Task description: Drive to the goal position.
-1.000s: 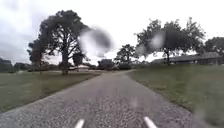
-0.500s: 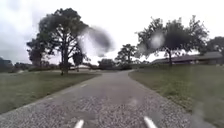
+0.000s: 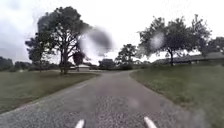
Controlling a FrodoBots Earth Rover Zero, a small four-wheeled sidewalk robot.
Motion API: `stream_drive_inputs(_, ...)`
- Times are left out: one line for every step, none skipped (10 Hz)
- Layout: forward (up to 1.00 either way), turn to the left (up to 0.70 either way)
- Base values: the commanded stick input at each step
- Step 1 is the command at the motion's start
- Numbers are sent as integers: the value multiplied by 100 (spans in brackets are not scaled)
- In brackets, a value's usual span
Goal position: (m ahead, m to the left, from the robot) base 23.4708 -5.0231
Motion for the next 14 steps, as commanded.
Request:
stream_drive_inputs(70, 0)
stream_drive_inputs(70, 0)
stream_drive_inputs(70, 0)
stream_drive_inputs(70, 0)
stream_drive_inputs(70, 0)
stream_drive_inputs(70, 0)
stream_drive_inputs(70, 0)
stream_drive_inputs(70, 0)
stream_drive_inputs(70, 0)
stream_drive_inputs(70, 0)
stream_drive_inputs(70, 0)
stream_drive_inputs(70, 0)
stream_drive_inputs(70, 0)
stream_drive_inputs(70, 0)
